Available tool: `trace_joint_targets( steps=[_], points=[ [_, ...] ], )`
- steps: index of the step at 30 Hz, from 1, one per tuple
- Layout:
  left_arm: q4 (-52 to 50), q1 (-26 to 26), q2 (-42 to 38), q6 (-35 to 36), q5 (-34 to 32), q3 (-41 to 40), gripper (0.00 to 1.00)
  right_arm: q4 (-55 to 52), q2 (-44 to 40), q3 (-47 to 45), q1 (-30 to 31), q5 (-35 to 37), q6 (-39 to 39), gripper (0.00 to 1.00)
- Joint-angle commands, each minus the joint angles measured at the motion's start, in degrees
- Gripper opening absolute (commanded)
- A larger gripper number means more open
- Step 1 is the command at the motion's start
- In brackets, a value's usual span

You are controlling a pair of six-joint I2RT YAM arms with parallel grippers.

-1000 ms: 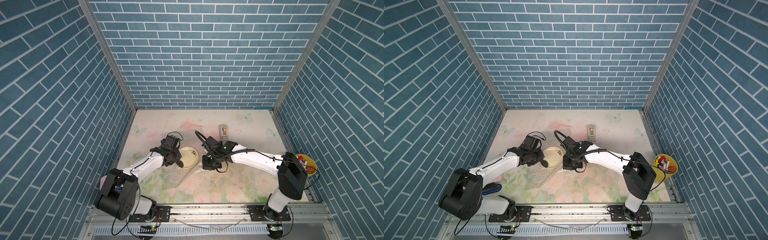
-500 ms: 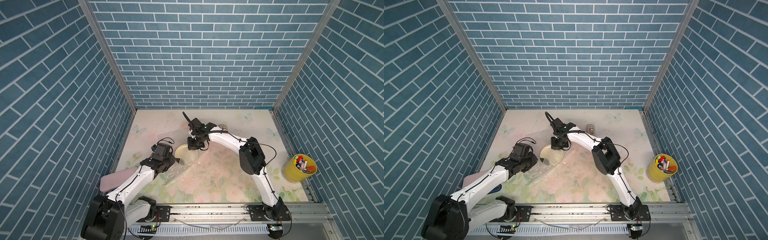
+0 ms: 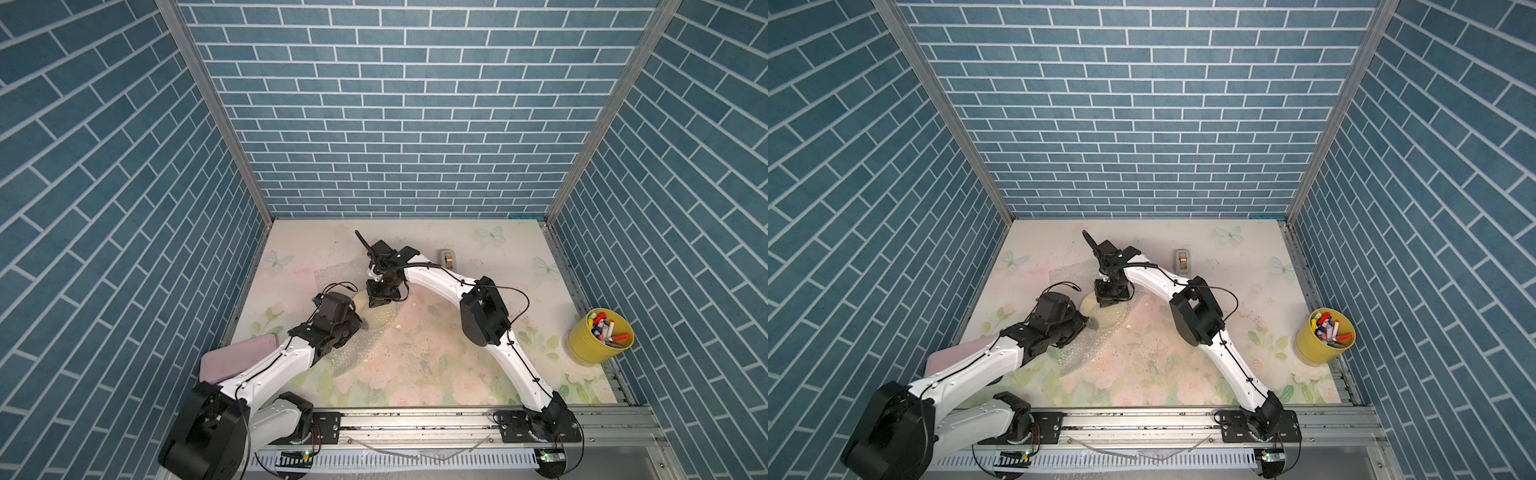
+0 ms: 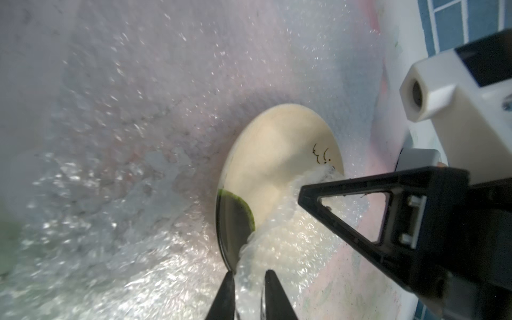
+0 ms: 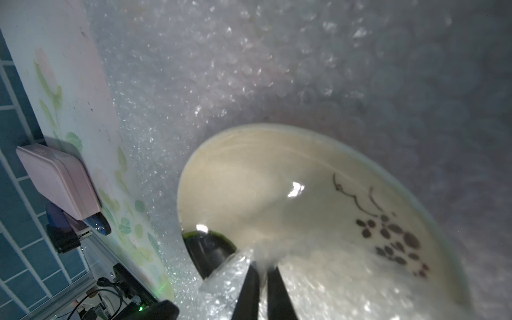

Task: Wrap dinner plates in bubble wrap
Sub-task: Wrap the plate in the bubble wrap.

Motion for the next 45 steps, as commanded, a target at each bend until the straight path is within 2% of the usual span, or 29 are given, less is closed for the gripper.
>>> trace_joint_targets(
  steps=[1, 3, 8, 14, 16, 18, 20, 23, 31, 35, 37, 40, 44, 45],
  points=[
    [6.94, -0.78, 4.25, -2.2, 1.95, 0.04, 0.21, -2.88, 2.13, 3.11, -0.14, -0.07, -0.03, 0.26],
    [7.15, -0.7, 6.55, -2.81, 1.45, 0.21, 0.21, -2.28, 1.8, 2.67, -0.61, 0.26, 0.78, 0.36],
    [9.51, 0.07, 9.45, -3.57, -0.12, 0.23, 0.21, 0.32, -1.09, 0.69, -1.45, 0.17, 1.99, 0.51],
    [9.34, 1.12, 12.91, -3.54, 0.09, 0.46, 0.2, 1.3, -7.55, -1.06, -2.49, 2.04, 2.47, 0.56],
    [9.73, 1.59, 13.17, -3.9, 0.63, -0.5, 0.19, 3.71, -11.41, -5.45, -2.71, 2.28, 3.12, 0.5],
    [9.5, 1.76, 12.51, -4.01, 0.58, -1.36, 0.19, 7.5, -15.25, -11.61, -2.83, 2.1, 4.13, 0.35],
    [8.79, 1.93, 11.65, -3.85, 0.36, -1.68, 0.19, 10.15, -16.78, -16.27, -2.88, 1.9, 5.3, 0.26],
    [8.47, 1.96, 10.68, -3.27, -0.11, -1.89, 0.21, 11.05, -14.86, -17.9, -2.71, 0.65, 6.16, 0.19],
    [8.6, 2.52, 11.7, -1.92, 0.84, -0.41, 0.24, 9.88, -6.39, -10.35, -1.93, -1.24, 6.43, 0.17],
    [7.68, 3.05, 11.65, -0.93, 1.19, 0.66, 0.26, 10.44, -4.21, -10.07, -1.94, -1.03, 7.36, 0.17],
    [6.26, 3.34, 11.77, 0.34, 1.26, 1.98, 0.31, 10.48, -3.82, -10.56, -1.96, -0.35, 7.56, 0.16],
    [0.76, 5.7, 11.66, 4.41, 1.55, 6.13, 0.45, 11.03, -3.71, -12.36, -2.22, 0.59, 8.22, 0.16],
    [-10.99, 13.63, 10.4, 13.14, -3.08, 15.68, 0.64, 11.76, -3.38, -14.3, -2.43, 0.8, 8.97, 0.15],
    [-12.32, 15.74, 10.89, 15.65, -4.15, 17.97, 0.72, 11.92, -3.27, -14.47, -2.41, 0.78, 9.06, 0.14]
  ],
)
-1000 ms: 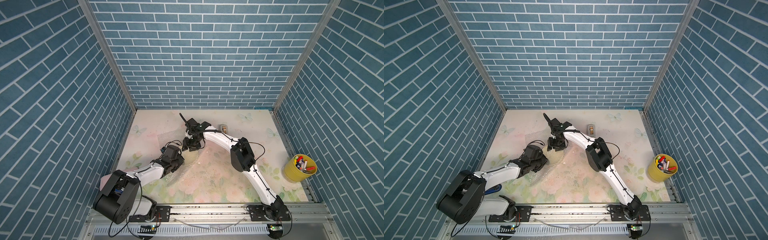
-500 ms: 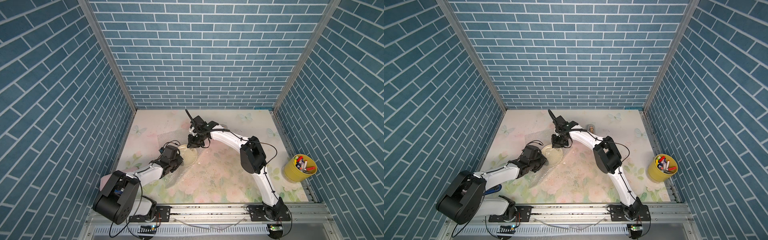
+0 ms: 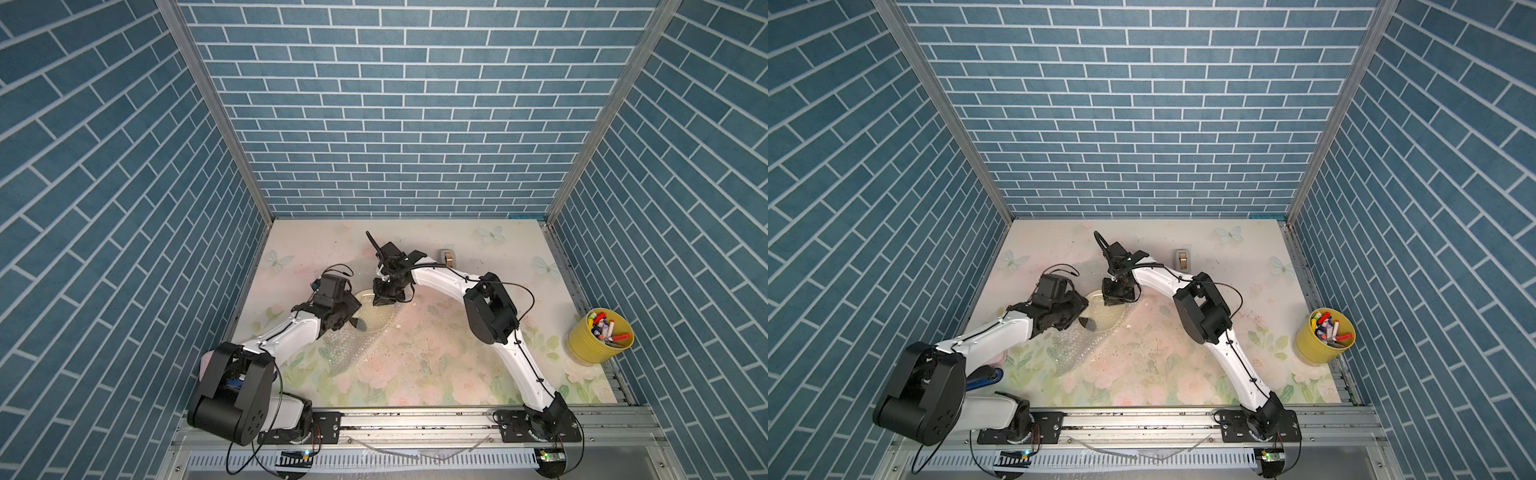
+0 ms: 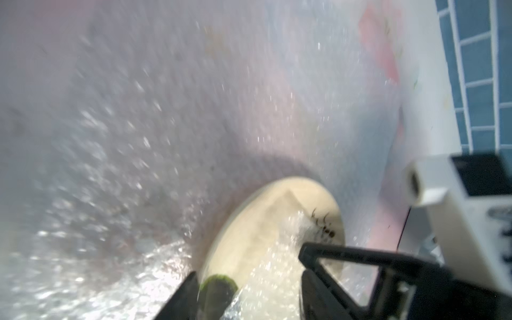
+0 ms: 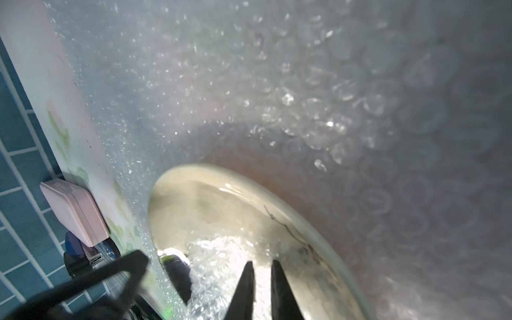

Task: Wrap dinner plates in bubble wrap
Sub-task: Wrap the plate in the bubble wrap.

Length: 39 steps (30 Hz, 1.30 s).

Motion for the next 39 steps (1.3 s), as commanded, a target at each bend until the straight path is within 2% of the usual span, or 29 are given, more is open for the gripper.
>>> trace_joint_targets(
  steps=[1, 2, 4, 5, 7, 8, 13, 15, 23, 28, 34, 39],
  points=[
    [-10.04, 7.03, 1.16, 11.82, -5.45, 8.66, 0.83, 0.39, 1.6, -1.93, -0.13, 1.24, 2.3, 0.14],
    [-11.47, 9.39, 3.84, 14.68, -5.8, 12.19, 0.88, 0.33, 1.73, -1.8, -0.03, 1.24, 2.25, 0.14],
    [-14.07, 12.66, 10.96, 20.11, -5.15, 19.63, 0.86, 0.09, 2.03, -1.31, -0.16, 1.32, 2.3, 0.14],
    [-16.11, 14.08, 15.38, 22.46, -4.38, 23.95, 0.8, -0.17, 2.2, -0.94, -0.16, 1.36, 2.26, 0.14],
    [-18.51, 15.86, 22.61, 24.92, -1.62, 30.69, 0.63, -0.44, 2.55, -0.39, -0.19, 1.53, 2.21, 0.13],
    [-19.19, 16.19, 25.66, 25.53, -1.62, 33.32, 0.59, -0.63, 2.65, -0.28, -0.17, 1.58, 2.09, 0.13],
    [-26.33, 16.12, 36.17, 28.97, -3.05, 45.61, 0.47, -1.77, 3.62, 0.74, -0.23, 1.94, 2.02, 0.11],
    [-29.48, 15.78, 39.03, 30.12, -4.45, 48.53, 0.46, -1.72, 3.67, 0.76, -0.25, 2.03, 2.02, 0.11],
    [-32.1, 15.49, 43.04, 31.62, -9.83, 50.86, 0.56, -2.39, 4.16, 0.9, -0.26, 1.94, 1.95, 0.09],
    [-32.36, 15.31, 45.34, 30.93, -10.53, 52.32, 0.53, -2.7, 4.42, 1.32, -0.38, 1.94, 1.86, 0.08],
    [-30.41, 14.65, 48.12, 31.38, -7.6, 53.7, 0.49, -3.05, 4.28, 0.98, -0.44, 2.12, 1.77, 0.07],
    [-29.78, 14.43, 49.2, 30.48, -7.13, 53.69, 0.26, -3.08, 4.33, 0.76, -0.53, 2.29, 1.7, 0.06]
  ],
)
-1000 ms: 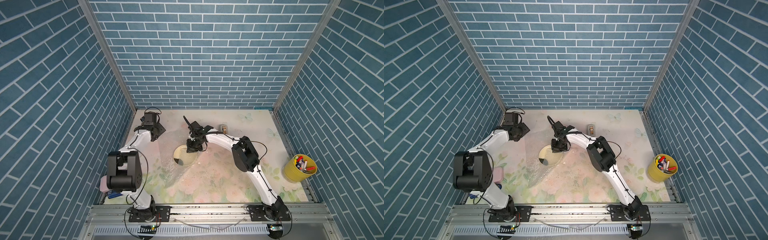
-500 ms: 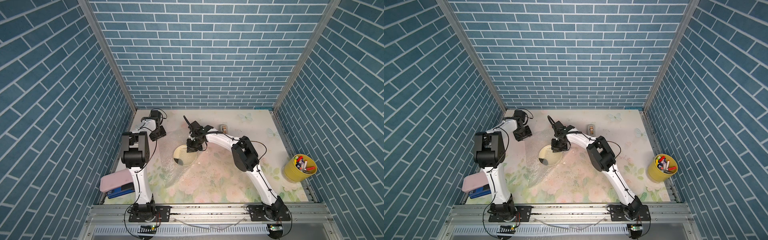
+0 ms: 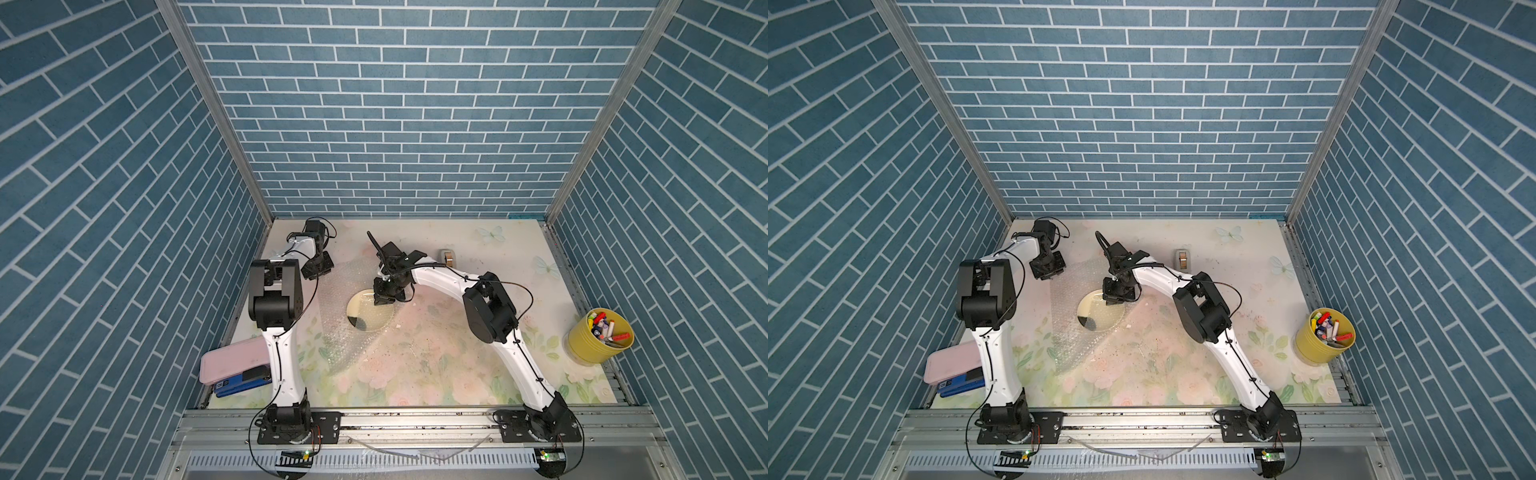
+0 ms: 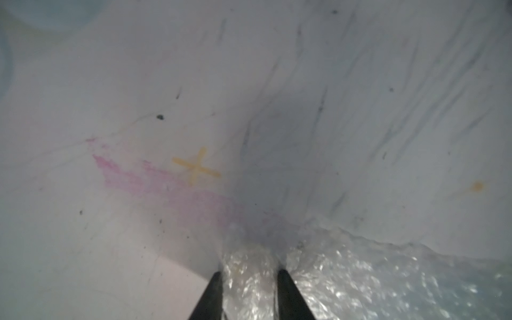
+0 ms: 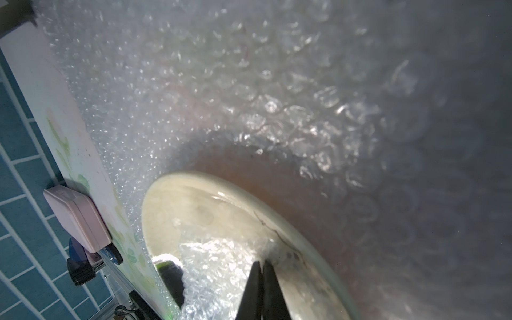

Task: Wrap dinner plates in bubble wrap
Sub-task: Wrap the plate in the bubble wrap.

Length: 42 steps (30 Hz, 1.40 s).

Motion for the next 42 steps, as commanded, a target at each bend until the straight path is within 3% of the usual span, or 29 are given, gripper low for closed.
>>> trace_joint_targets(
  steps=[1, 8, 12, 17, 22, 29, 35, 39, 42],
  points=[
    [-0.39, -0.3, 2.01, -0.76, 0.74, -0.43, 0.22, -3.07, 3.41, 0.0, -0.2, 2.47, 0.87, 0.06],
    [3.83, -0.43, -5.03, -4.17, 2.96, -5.78, 0.0, -2.88, 3.45, -0.34, -0.26, 2.64, 0.94, 0.05],
    [8.39, -2.41, -15.15, -8.01, 7.18, -12.69, 0.0, -2.43, 3.41, -0.47, -0.38, 2.82, 1.45, 0.03],
    [13.57, -8.53, -30.36, -14.63, 10.72, -25.31, 0.0, -0.45, 3.23, -1.57, -0.52, 2.17, 2.91, 0.01],
    [21.78, -16.82, -41.96, -25.79, 13.49, -42.28, 0.0, 2.17, 2.93, -2.81, -0.6, 1.01, 4.49, 0.0],
    [35.84, -23.45, -43.45, -39.12, 16.93, -57.75, 0.0, 6.62, 1.07, -6.65, -0.59, 0.99, 7.02, 0.0],
    [38.86, -23.58, -39.92, -39.68, 16.6, -59.3, 0.0, 9.94, -3.41, -9.92, -1.06, 2.06, 8.02, 0.0],
    [40.03, -23.6, -38.47, -39.67, 16.69, -59.54, 0.0, 6.69, -8.61, -10.1, -1.05, 6.55, 6.86, 0.0],
    [39.69, -23.67, -38.69, -39.03, 17.2, -59.07, 0.0, 4.42, -15.11, -11.69, -1.15, 11.37, 5.88, 0.1]
  ],
)
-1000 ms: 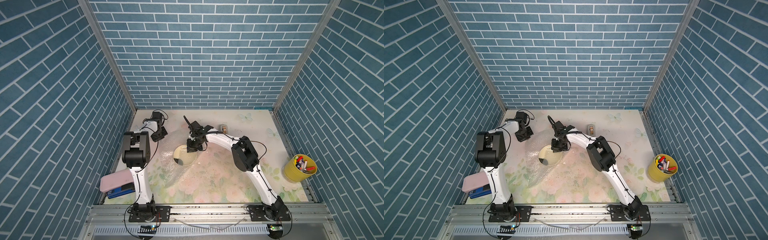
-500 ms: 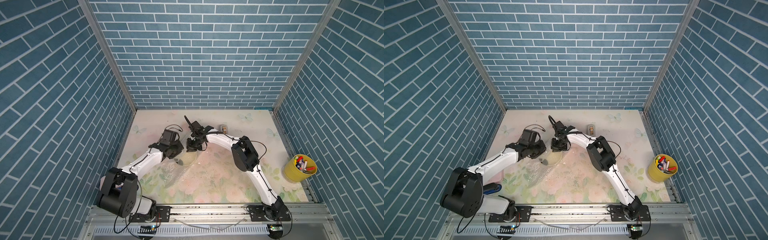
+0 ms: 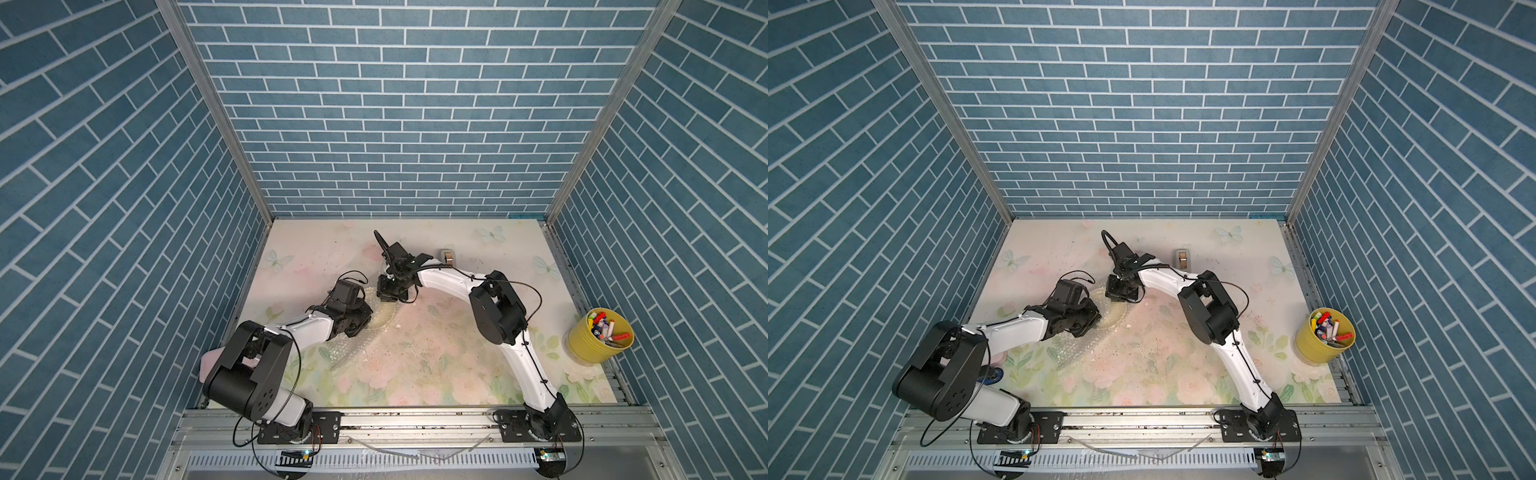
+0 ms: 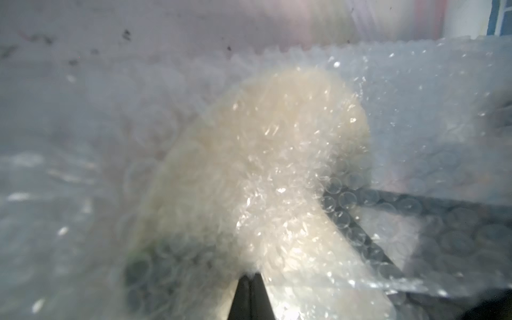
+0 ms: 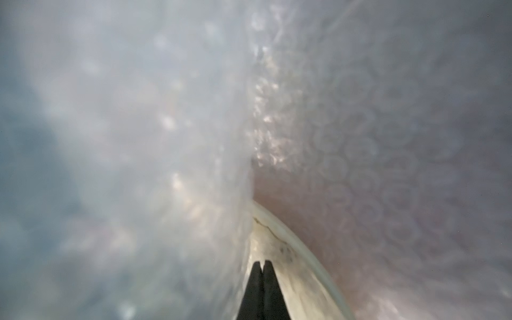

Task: Wrap dinner plates in bubble wrap
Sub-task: Wrap the plate in the bubble wrap.

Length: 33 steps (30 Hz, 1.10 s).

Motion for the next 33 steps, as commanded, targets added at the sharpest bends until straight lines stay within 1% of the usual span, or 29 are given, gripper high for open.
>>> trace_joint_targets(
  steps=[1, 4, 7, 9, 14, 16, 20, 23, 24, 26, 30, 32, 33],
  points=[
    [-0.83, -0.47, 0.28, 0.67, 0.21, 0.06, 0.0, -4.55, -10.03, -1.96, -0.29, 7.99, -0.24, 0.14],
    [-2.43, -0.93, -1.04, 2.27, -0.06, 0.89, 0.0, -5.55, -13.97, -2.97, -0.27, 10.13, -0.61, 0.23],
    [-3.64, -2.27, -2.14, 3.56, -0.87, 2.06, 0.0, -6.23, -13.95, -1.33, -0.28, 8.4, -0.98, 0.26],
    [-3.78, -3.33, -2.0, 5.44, -1.36, 2.63, 0.0, -6.87, -12.39, 0.98, -0.05, 6.72, -1.71, 0.26],
    [-1.01, -4.54, -0.76, 6.1, -0.71, 2.6, 0.0, -7.93, -7.35, 6.27, 0.16, 3.43, -2.01, 0.23],
    [-0.76, -4.7, -0.51, 6.68, -0.99, 2.6, 0.0, -8.67, -4.01, 8.59, 0.16, 2.11, -2.06, 0.22],
    [-0.27, -4.73, 0.05, 7.03, -0.55, 2.71, 0.0, -8.6, -0.74, 9.94, 0.11, -0.13, -1.3, 0.2],
    [0.6, -4.81, 0.25, 6.99, -0.05, 2.43, 0.0, -7.11, -0.28, 8.04, 0.32, -1.58, -0.4, 0.17],
    [0.65, -4.74, 0.25, 6.93, -0.01, 2.39, 0.02, -6.51, -0.71, 6.66, 0.32, -1.76, -0.05, 0.16],
    [0.91, -4.78, 0.06, 6.99, -0.12, 2.22, 0.1, -3.78, -2.47, 2.44, 0.41, -2.32, 1.05, 0.15],
    [1.46, -4.78, -0.46, 6.83, -0.23, 1.58, 0.29, 1.49, -6.15, -6.64, 0.52, -3.09, 3.12, 0.12],
    [1.49, -4.74, -0.84, 6.86, -0.31, 1.54, 0.38, 3.1, -6.45, -9.99, 0.46, -3.17, 3.66, 0.1],
    [1.23, -4.77, -0.98, 6.83, -0.38, 1.54, 0.43, 3.69, -7.98, -11.33, 0.59, -3.06, 3.77, 0.1]
  ],
)
